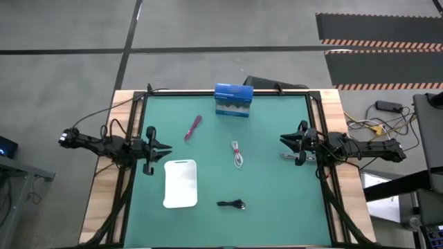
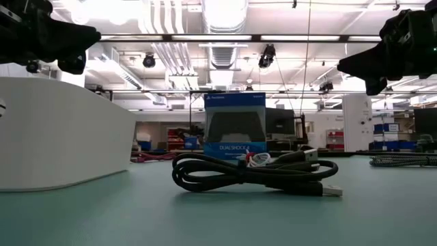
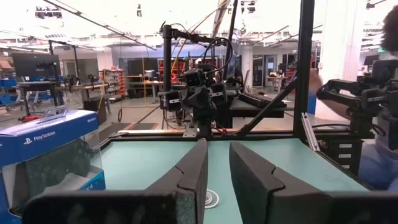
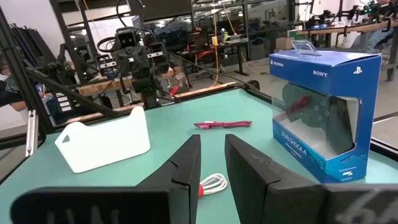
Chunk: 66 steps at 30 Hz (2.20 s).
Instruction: Pick and place USB-C Cables
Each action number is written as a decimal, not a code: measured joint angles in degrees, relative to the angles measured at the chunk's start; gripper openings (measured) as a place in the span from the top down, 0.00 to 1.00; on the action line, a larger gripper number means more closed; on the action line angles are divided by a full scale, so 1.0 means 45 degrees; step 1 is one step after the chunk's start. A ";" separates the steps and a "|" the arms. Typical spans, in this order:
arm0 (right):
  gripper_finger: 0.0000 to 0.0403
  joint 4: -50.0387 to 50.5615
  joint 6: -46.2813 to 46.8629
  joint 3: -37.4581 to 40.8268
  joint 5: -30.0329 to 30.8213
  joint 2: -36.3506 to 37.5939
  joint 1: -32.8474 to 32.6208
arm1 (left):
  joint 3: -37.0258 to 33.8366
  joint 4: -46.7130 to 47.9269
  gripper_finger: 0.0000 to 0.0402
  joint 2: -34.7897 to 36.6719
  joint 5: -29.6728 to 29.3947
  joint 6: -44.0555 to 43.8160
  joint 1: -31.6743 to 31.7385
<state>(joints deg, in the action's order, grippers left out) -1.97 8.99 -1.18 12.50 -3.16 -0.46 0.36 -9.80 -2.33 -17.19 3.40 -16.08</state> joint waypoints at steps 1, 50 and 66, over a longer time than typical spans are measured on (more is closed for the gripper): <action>0.84 0.0000 0.0000 -0.0002 0.0001 0.0000 0.0000 | -0.0005 -0.0004 0.87 -0.0004 0.0000 0.0000 0.0000; 0.84 0.0019 0.6091 0.0000 -0.0439 0.0000 -0.0002 | -0.0005 -0.1075 0.87 -0.0058 0.0005 -0.3663 -0.0004; 0.84 -0.0001 0.6105 -0.0002 -0.0434 0.0000 -0.0002 | 0.0000 -0.2170 0.87 -0.1781 0.0656 -0.6676 -0.0014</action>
<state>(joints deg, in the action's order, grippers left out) -1.98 36.47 -1.19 10.55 -3.16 -0.47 0.36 -19.57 -10.35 -14.24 -26.65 -16.14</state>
